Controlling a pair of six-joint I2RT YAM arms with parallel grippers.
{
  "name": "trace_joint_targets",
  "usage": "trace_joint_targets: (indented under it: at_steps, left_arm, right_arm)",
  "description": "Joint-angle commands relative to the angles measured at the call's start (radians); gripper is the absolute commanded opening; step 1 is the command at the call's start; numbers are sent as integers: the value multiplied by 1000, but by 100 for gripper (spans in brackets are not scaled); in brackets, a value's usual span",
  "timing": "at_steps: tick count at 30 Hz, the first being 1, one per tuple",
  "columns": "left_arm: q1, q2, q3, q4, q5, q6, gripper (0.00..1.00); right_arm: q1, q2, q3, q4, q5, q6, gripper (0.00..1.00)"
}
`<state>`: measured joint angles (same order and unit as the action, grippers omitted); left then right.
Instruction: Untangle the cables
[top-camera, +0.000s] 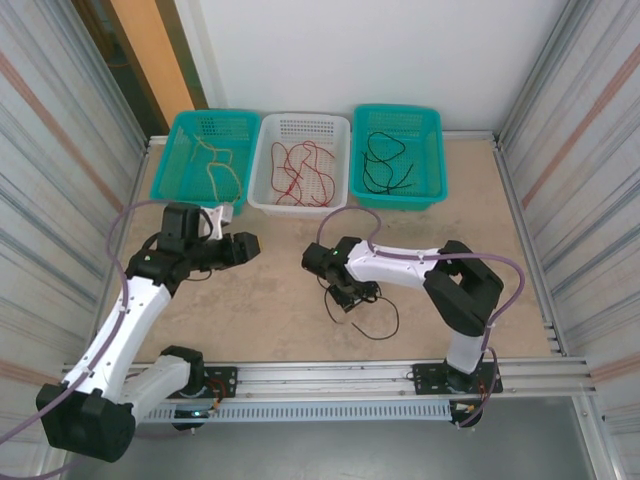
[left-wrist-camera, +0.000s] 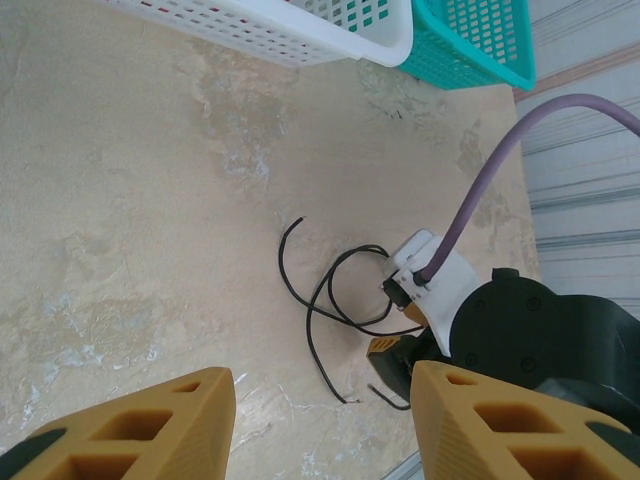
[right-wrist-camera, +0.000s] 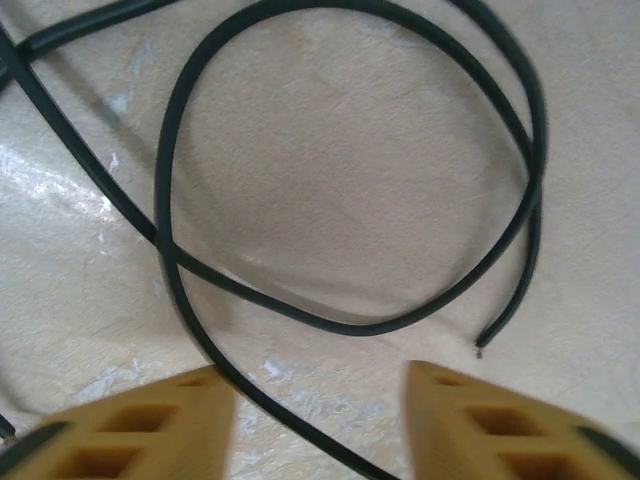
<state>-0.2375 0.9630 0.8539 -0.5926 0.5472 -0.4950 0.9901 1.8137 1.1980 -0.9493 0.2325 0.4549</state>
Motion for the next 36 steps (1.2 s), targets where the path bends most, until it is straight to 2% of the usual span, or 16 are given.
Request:
trace_joint_targets:
  at_steps: [1,4,8,17,22,29,36]
  left_arm:
    - [-5,12,-19,28,26,-13,50]
    - [-6,23,-21,38,29,-19,49]
    - [-10,29,-17,46,30,-20,49]
    - [-69,48,-23,66,9,-34,49]
    - [-116,64,-28,106,-1,-58,49]
    - [-187,106,26,215,20,-83,52]
    - [-218,149,54,412,100,-186,59]
  right_arm:
    - [2,-13,32,-31,28,-9,27]
    - [0,-59,34,-20,31,-7,12]
    - [-1,-158,54,-3,35,-4,0]
    - [-9,-537,97,196,4,-20,0]
    - [-61,-688,113,320,-59,-17,0]
    - [-136,-740,145,476,-235,13,0]
    - [-134,-707,183,522,-296,30,0]
